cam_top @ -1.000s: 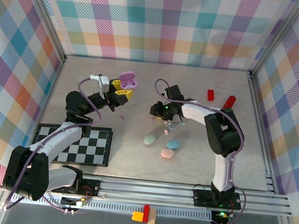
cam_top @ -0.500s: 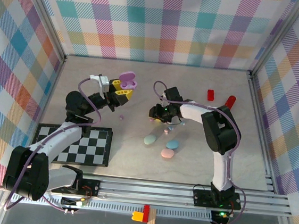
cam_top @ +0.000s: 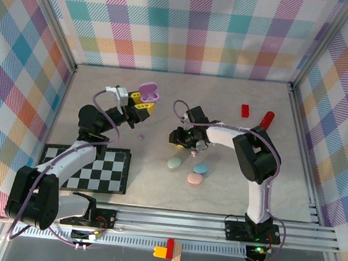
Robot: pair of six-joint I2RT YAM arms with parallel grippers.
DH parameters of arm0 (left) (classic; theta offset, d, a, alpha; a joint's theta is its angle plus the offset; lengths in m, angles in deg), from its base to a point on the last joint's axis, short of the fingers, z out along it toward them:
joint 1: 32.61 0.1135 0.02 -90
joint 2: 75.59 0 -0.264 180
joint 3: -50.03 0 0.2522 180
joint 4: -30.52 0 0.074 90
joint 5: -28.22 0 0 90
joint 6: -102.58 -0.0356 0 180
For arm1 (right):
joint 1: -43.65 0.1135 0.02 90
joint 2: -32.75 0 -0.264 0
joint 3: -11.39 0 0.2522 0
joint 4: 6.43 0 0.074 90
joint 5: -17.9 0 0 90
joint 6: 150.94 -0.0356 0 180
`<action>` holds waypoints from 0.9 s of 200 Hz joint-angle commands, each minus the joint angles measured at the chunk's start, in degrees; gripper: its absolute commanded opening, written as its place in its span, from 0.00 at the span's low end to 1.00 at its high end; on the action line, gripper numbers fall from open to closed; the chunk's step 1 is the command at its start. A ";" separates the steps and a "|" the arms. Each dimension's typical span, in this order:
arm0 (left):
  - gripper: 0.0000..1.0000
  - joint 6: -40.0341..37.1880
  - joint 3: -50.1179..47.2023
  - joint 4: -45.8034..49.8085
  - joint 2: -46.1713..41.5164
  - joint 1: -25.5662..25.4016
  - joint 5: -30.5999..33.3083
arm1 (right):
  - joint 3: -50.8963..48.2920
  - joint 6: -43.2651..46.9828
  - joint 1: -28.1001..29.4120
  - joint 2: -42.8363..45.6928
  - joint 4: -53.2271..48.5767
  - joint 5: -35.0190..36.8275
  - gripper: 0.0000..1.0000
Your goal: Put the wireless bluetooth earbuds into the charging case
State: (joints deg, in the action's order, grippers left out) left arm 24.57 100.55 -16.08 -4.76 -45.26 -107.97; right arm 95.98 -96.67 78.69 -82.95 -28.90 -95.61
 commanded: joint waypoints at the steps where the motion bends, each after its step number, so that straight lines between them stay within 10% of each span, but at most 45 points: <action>1: 0.36 -0.16 0.60 -4.59 0.99 1.41 1.30 | -1.13 -0.56 0.70 2.61 -0.78 -1.61 0.37; 180: 0.35 6.77 0.33 -5.43 1.33 14.98 11.74 | 24.77 36.37 16.11 -5.56 -34.37 50.13 0.40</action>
State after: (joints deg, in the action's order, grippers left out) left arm 29.48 100.26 -18.88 -2.79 -31.79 -96.74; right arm 117.03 -67.20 92.66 -84.74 -57.14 -55.31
